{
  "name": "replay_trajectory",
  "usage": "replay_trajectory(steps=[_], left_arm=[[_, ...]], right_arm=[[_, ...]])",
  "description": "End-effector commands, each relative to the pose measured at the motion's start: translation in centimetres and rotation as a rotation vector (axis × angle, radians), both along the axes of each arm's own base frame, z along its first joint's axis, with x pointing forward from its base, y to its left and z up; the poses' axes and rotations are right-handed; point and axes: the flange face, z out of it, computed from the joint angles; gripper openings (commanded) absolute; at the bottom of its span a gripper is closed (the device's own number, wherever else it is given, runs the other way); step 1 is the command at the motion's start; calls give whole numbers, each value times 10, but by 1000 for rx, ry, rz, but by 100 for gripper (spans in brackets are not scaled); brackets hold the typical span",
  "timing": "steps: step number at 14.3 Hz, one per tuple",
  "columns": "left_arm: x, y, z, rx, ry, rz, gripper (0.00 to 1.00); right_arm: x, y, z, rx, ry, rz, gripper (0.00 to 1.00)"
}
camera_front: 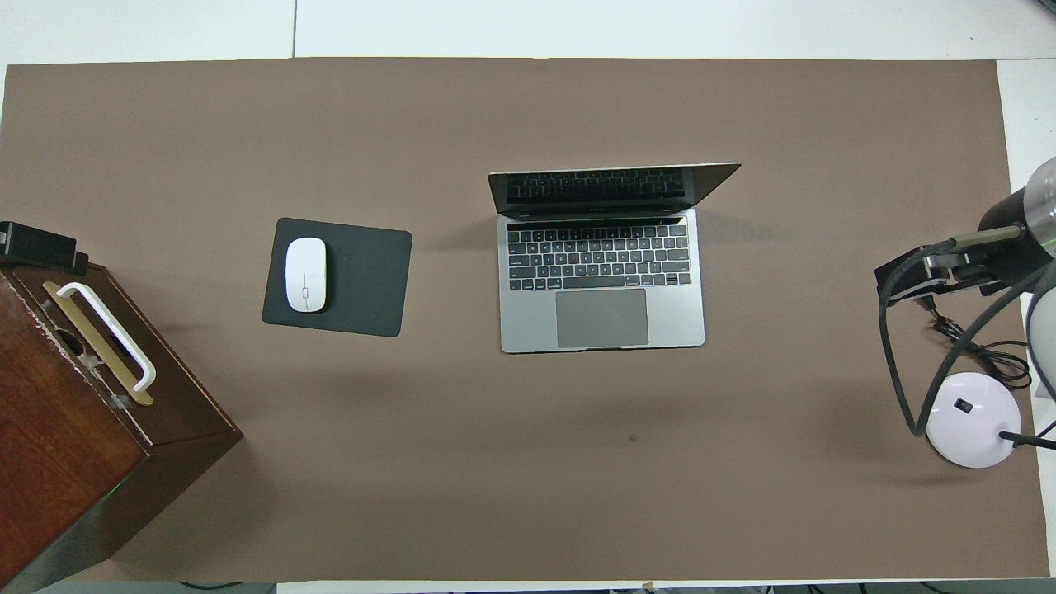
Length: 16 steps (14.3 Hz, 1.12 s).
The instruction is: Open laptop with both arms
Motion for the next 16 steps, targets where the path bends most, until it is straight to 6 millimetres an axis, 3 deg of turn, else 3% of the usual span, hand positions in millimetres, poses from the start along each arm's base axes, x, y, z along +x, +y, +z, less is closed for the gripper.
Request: replay_trajectory(steps=[1,13,16], left_arm=[[-6,0,-1,17,-27,11,100],[-7,-4,-2,17,-13,11,100],[-8,-14,-3,17,-7,36,100]], right_arm=[[-3,0,4,31,-10,-22,100],[-5,1,4,31,-9,-16,100],[-5,6,4,31,-8,-5,100]])
